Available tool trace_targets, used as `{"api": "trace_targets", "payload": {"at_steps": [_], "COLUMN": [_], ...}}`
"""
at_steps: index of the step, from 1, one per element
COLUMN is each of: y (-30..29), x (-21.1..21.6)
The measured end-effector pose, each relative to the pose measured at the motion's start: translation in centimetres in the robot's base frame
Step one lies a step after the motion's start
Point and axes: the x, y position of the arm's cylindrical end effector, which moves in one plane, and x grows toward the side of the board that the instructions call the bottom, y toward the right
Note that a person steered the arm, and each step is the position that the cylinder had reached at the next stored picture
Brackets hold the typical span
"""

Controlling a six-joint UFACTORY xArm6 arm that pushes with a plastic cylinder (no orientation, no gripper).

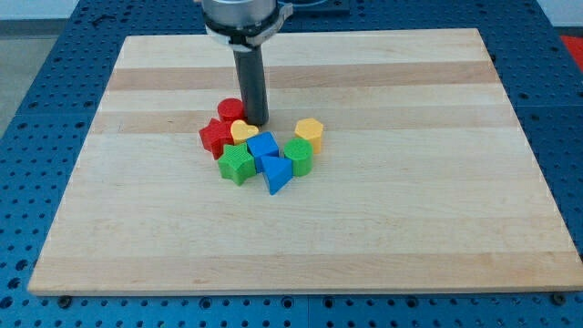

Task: Move your arm closer to the green circle

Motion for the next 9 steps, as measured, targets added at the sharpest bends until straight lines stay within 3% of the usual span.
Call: {"api": "trace_targets", "payload": {"at_steps": [1,2,3,4,6,7,9], "y": [5.1,15.1,22.5,23.1,15.4,9.9,7.2], "x": [-0.8,-0.2,4.6,8.9,15.3,15.6,13.5]}}
